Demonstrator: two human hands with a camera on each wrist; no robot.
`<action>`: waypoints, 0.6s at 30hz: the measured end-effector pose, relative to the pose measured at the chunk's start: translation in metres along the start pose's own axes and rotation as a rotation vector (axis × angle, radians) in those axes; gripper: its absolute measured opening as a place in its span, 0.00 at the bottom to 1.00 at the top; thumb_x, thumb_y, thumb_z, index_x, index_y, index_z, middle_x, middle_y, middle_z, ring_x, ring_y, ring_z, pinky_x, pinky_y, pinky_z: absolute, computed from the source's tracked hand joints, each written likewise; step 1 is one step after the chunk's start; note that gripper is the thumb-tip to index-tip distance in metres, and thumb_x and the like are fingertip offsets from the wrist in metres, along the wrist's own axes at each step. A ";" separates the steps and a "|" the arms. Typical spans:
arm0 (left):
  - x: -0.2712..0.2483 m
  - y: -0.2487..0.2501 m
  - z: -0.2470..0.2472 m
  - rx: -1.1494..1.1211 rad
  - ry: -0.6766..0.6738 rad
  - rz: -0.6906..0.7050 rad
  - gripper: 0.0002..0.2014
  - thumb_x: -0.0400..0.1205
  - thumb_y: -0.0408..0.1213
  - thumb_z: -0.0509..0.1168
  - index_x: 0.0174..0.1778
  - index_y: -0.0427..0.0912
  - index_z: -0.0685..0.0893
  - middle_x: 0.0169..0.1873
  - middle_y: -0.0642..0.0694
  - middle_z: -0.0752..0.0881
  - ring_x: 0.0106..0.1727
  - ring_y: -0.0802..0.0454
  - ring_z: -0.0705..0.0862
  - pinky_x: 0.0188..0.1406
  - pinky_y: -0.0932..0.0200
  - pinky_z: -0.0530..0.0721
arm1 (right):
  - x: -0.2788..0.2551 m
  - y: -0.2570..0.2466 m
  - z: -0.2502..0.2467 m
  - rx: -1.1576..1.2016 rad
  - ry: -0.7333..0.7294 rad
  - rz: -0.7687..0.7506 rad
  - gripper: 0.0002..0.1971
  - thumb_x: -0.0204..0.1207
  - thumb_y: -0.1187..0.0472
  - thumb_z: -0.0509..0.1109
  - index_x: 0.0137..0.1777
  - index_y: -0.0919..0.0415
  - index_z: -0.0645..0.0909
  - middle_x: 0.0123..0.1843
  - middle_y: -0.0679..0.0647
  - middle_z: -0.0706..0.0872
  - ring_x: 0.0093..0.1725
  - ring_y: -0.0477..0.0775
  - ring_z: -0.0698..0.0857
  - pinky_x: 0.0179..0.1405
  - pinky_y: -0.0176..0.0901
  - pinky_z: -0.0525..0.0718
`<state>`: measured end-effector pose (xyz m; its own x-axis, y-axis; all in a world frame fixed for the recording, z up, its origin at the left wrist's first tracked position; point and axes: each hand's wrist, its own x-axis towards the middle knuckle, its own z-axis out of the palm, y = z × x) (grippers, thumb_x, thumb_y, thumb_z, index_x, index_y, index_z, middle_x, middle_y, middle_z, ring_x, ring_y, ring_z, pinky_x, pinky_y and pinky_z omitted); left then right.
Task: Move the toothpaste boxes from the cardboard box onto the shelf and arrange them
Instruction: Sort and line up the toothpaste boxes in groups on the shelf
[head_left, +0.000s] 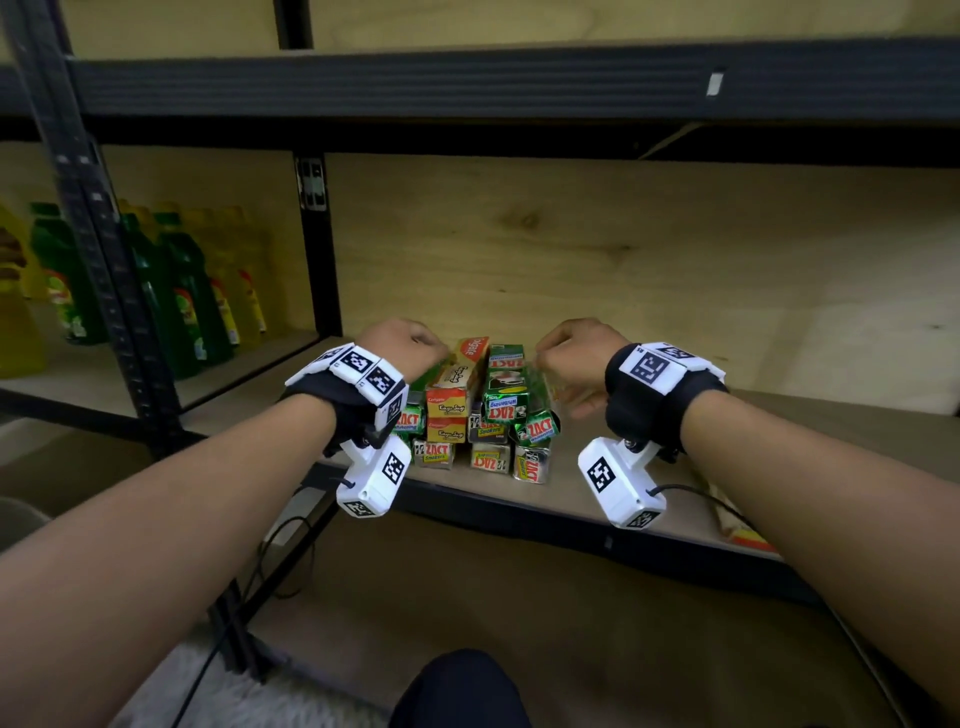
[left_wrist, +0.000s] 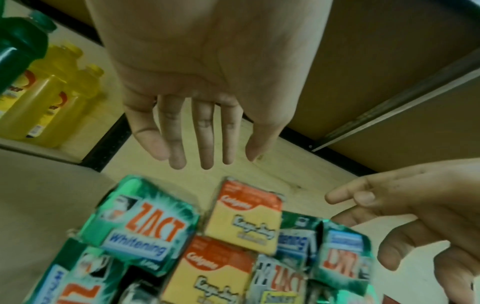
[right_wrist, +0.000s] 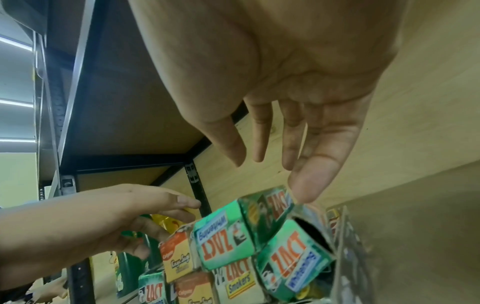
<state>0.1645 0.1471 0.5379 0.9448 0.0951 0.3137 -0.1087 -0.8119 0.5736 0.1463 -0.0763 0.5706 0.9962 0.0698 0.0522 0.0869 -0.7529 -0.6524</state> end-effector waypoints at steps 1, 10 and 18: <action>-0.002 0.008 -0.001 0.002 -0.005 0.016 0.12 0.80 0.51 0.68 0.54 0.52 0.91 0.54 0.54 0.90 0.54 0.52 0.86 0.59 0.57 0.84 | -0.005 0.003 -0.005 -0.004 0.011 0.005 0.13 0.78 0.61 0.64 0.57 0.61 0.87 0.53 0.64 0.90 0.49 0.66 0.92 0.49 0.65 0.91; -0.028 0.086 0.022 -0.024 -0.103 0.156 0.12 0.81 0.48 0.68 0.55 0.49 0.91 0.50 0.50 0.91 0.41 0.49 0.87 0.32 0.66 0.78 | -0.054 0.049 -0.061 0.019 0.102 0.116 0.06 0.78 0.60 0.69 0.53 0.52 0.84 0.46 0.56 0.85 0.44 0.65 0.92 0.42 0.69 0.90; -0.054 0.150 0.074 -0.143 -0.262 0.300 0.10 0.82 0.44 0.68 0.53 0.46 0.91 0.45 0.47 0.92 0.31 0.53 0.86 0.16 0.72 0.73 | -0.082 0.105 -0.107 -0.218 0.139 0.170 0.09 0.79 0.59 0.69 0.57 0.55 0.86 0.43 0.50 0.84 0.53 0.61 0.90 0.49 0.54 0.91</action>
<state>0.1204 -0.0222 0.5506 0.9094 -0.2978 0.2904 -0.4152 -0.6915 0.5911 0.0741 -0.2306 0.5789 0.9866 -0.1477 0.0689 -0.0964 -0.8700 -0.4835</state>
